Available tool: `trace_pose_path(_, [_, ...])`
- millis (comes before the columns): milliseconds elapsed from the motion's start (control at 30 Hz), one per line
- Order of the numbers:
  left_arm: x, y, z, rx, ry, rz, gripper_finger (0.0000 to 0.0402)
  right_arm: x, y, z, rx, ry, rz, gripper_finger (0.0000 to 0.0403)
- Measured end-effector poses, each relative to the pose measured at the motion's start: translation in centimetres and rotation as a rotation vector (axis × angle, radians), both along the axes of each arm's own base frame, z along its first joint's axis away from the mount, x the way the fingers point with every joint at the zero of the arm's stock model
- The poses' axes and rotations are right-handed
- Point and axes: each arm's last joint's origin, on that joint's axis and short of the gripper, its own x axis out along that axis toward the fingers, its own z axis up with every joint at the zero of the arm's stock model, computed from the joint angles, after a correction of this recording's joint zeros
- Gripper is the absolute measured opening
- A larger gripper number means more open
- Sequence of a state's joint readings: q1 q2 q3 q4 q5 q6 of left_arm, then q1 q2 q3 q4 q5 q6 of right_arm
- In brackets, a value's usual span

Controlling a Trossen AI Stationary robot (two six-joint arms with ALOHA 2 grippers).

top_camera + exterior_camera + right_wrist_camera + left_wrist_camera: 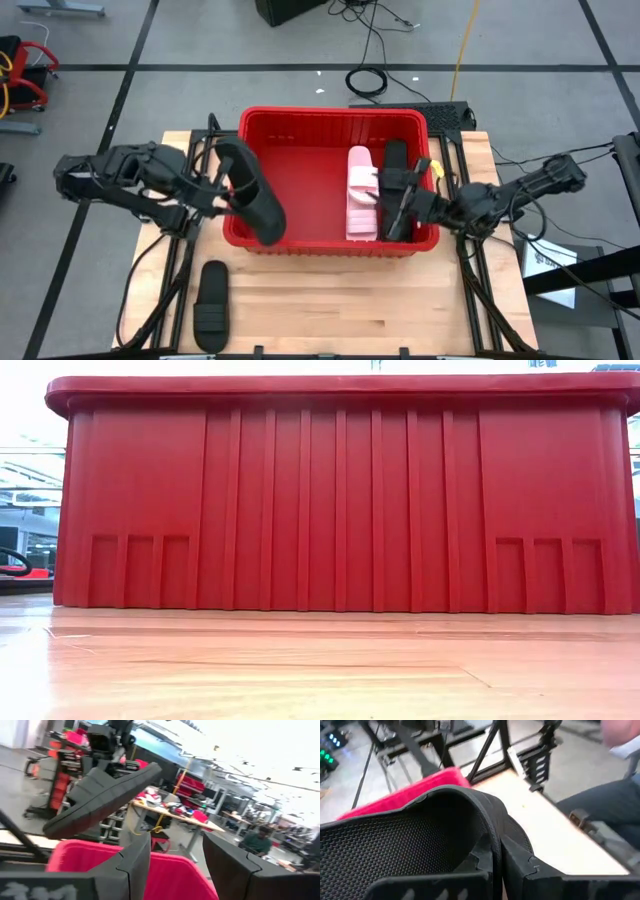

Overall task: Pick and place slides into bin
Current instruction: Put the black slide into the red container

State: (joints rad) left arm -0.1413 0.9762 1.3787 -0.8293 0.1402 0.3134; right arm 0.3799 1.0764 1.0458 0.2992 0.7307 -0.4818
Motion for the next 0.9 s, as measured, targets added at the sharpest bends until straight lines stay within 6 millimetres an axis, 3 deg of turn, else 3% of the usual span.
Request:
trace_pose_path(500, [4.7, 5.8, 0.9, 0.053, 0.15, 0.097, 0.001, -1.5, -4.8, 0.2, 0.013, 0.072, -0.184, 0.0171])
trace_pose_path(733, [5.9, 9.3, 0.8, -0.032, 0.198, 0.126, 0.0015, -2.1, -6.2, -0.1, 0.07, 0.098, -0.085, 0.0171])
trace_pose_path(900, [6.9, 11.6, 0.0, -0.09, 0.225, 0.1, 0.0029, -2.2, -7.4, -0.5, 0.088, 0.135, -0.116, 0.0171])
